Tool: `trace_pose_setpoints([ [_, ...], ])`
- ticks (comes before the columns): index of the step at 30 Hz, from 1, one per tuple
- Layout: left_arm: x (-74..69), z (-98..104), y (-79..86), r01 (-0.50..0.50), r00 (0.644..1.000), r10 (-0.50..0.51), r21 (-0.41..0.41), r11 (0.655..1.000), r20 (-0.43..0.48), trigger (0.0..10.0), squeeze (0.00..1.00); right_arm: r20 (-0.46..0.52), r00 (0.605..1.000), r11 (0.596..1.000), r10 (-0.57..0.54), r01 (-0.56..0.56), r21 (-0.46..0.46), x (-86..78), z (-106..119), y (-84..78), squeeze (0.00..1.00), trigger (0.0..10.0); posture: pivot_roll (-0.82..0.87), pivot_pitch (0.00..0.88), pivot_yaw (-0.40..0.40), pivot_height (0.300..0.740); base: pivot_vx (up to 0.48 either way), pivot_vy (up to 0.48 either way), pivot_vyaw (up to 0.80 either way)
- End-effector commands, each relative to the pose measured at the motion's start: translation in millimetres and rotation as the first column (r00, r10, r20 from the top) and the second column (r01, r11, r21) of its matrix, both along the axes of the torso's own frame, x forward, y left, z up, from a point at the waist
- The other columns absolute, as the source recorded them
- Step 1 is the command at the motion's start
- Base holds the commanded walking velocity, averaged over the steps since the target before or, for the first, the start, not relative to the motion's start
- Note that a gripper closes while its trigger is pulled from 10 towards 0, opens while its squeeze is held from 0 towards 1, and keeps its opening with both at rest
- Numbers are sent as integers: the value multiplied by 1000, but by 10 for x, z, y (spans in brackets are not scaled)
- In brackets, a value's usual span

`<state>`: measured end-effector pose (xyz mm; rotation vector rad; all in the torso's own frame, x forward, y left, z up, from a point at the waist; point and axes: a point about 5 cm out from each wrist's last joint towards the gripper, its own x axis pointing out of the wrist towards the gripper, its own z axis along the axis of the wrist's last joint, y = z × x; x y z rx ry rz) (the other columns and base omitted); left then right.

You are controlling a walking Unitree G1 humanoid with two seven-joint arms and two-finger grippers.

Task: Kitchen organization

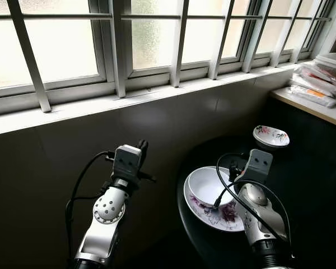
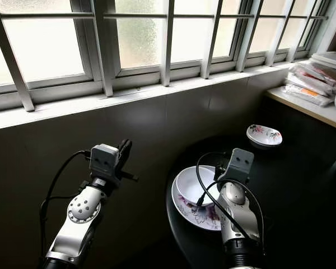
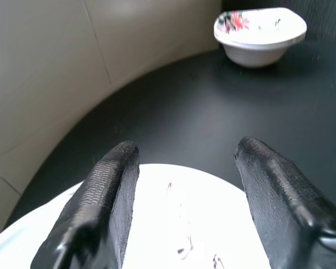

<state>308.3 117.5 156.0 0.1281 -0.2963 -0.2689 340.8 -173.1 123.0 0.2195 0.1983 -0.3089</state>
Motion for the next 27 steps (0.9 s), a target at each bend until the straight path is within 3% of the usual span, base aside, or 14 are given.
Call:
trace_pose_setpoints([
  [1, 1, -18, -18, 2, 1000, -2, 4, 1000, -13, 10000, 0, -46, 999, 999, -24, 26, 36, -44, -83, -41, 0, 10000, 43, 0, -58, 740, 0, 0, 0],
  [13, 11, -36, -32, 5, 1000, -4, 9, 1000, -24, 10000, 0, -182, 980, 991, 86, -64, 120, -139, -301, 119, 0, 10000, 38, 0, -57, 740, 0, 0, 0],
  [20, 17, -50, -34, 3, 1000, -3, 13, 1000, -28, 10000, 0, -189, 974, 984, 123, -94, 152, -135, -317, 169, 0, 10000, 37, 0, -57, 740, 0, 0, 0],
  [24, 18, -55, -42, 5, 1000, -4, 16, 1000, -30, 10000, 0, -239, 962, 961, 131, -64, 269, -161, -393, 225, 0, 10000, 39, 0, -59, 740, 0, 0, 0],
  [27, 23, -55, -41, 3, 1000, -3, 18, 1000, -31, 10000, 0, -255, 957, 951, 136, -54, 306, -166, -416, 240, 0, 10000, 40, 0, -59, 740, 0, 0, 0],
])
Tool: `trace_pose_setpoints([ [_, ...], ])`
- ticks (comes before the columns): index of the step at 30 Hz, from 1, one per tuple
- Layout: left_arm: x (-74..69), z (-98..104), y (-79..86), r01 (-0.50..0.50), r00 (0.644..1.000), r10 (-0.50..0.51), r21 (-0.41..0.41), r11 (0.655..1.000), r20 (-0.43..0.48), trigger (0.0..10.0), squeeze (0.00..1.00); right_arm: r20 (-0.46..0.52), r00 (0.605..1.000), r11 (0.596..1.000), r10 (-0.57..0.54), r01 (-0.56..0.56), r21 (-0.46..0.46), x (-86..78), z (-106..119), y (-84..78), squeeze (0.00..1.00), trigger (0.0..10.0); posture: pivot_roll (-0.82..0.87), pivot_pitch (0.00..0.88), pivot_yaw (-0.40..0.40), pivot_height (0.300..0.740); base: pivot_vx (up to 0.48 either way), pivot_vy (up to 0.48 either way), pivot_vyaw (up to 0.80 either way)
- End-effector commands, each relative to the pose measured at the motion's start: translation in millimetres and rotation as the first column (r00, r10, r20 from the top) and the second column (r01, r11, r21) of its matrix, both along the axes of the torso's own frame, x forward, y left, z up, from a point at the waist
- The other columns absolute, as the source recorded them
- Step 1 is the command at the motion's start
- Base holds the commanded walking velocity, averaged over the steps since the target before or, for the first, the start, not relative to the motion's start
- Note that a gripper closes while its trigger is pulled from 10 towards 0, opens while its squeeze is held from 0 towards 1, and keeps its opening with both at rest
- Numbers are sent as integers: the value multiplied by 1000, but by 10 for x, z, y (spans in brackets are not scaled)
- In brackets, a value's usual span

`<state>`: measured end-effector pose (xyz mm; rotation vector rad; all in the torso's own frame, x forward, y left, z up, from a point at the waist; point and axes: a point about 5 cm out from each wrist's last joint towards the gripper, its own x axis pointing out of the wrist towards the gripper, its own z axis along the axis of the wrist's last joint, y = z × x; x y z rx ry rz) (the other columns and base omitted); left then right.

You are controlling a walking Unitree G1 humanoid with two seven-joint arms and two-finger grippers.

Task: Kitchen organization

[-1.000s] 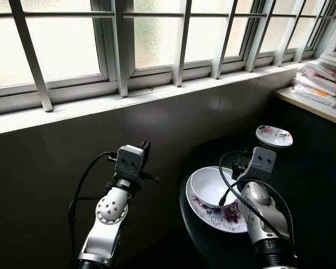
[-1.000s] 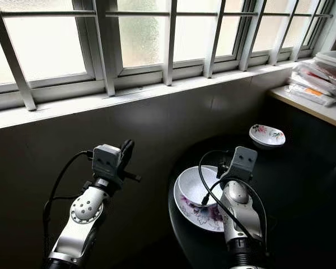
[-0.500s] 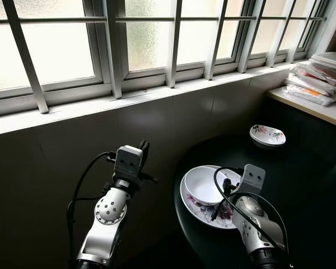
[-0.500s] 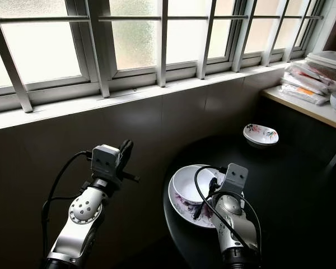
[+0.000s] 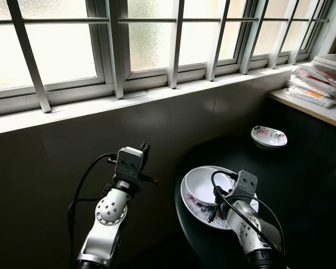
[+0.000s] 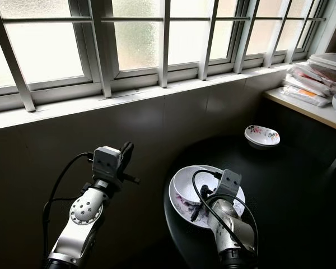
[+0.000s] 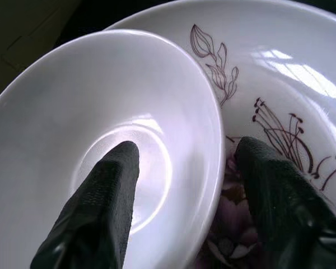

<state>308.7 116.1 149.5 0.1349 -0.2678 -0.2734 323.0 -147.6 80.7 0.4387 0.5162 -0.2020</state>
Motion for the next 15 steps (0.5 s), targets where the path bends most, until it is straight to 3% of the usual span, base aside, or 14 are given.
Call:
trace_pose_setpoints([
  [1, 21, 7, -24, 1, 1000, -1, 8, 1000, -4, 10000, 0, -22, 1000, 999, -10, 11, 34, 11, -7, -14, 0, 7804, 40, 0, -59, 740, 0, 0, 0],
  [2, 25, 4, -20, 0, 1000, 0, 11, 1000, -5, 10000, 0, -35, 999, 998, -9, 11, 59, 11, -26, -8, 0, 2941, 40, 0, -59, 740, 0, 0, 0],
  [4, 25, 3, -20, -1, 1000, 1, 13, 1000, -6, 10000, 0, -39, 999, 997, -9, 12, 72, 10, -31, -4, 0, 2941, 40, 0, -59, 740, 0, 0, 0],
  [5, 26, 1, -19, -1, 1000, 1, 14, 1000, -6, 10000, 0, -42, 999, 996, -9, 13, 85, 9, -34, 3, 0, 0, 40, 0, -59, 740, 0, 0, 0],
  [15, 34, -18, -26, -3, 1000, 3, 28, 1000, -11, 10000, 0, -23, 1000, 979, -20, 24, 202, 26, 19, 55, 0, 0, 39, 0, -56, 740, 0, 0, 0],
])
